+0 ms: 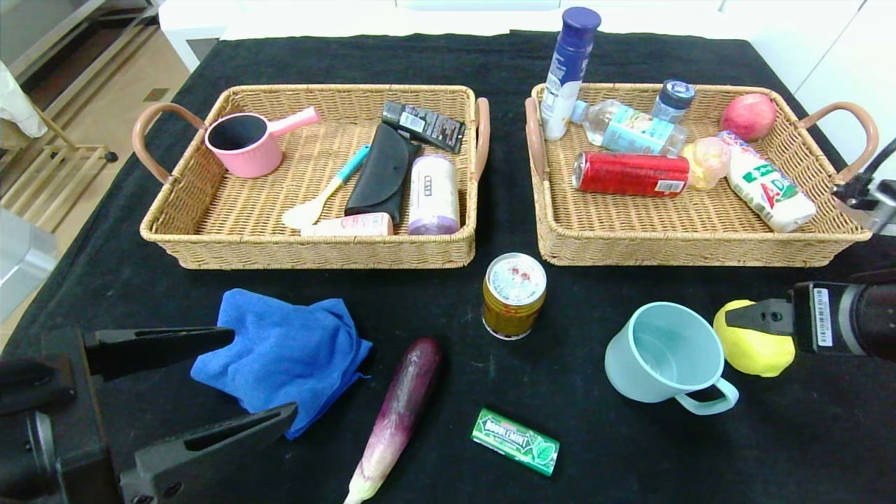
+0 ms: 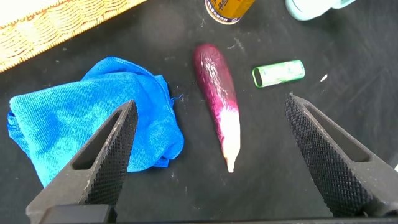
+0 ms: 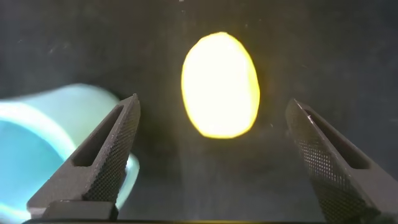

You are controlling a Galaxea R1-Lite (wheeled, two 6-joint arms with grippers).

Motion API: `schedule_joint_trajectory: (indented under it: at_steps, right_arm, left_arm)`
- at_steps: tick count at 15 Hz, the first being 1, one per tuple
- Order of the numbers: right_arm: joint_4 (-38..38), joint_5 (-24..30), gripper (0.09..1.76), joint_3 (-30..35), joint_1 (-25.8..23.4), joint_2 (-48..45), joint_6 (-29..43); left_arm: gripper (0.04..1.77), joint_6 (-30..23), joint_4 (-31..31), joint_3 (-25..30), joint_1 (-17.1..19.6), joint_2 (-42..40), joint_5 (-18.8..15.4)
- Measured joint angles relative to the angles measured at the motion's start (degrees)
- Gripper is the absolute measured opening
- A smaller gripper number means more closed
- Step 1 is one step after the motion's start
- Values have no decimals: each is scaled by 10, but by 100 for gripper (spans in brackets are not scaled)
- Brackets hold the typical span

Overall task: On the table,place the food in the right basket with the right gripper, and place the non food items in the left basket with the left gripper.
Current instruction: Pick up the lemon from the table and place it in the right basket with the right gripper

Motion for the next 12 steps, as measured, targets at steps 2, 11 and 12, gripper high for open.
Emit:
schedule_joint_trajectory:
  at_steps: [2,11,12]
  right_arm:
    - [-2,33,171,-4,-31,25,5]
    - [-2,43,171,-5,-48,70,29]
    - [-2,44,171,-5,-48,73,30]
  left_arm:
    - [172,0,0,0,1,-2,0]
    - [172,0,0,0,1,-9,5]
    - [172,0,0,0,1,-9,6]
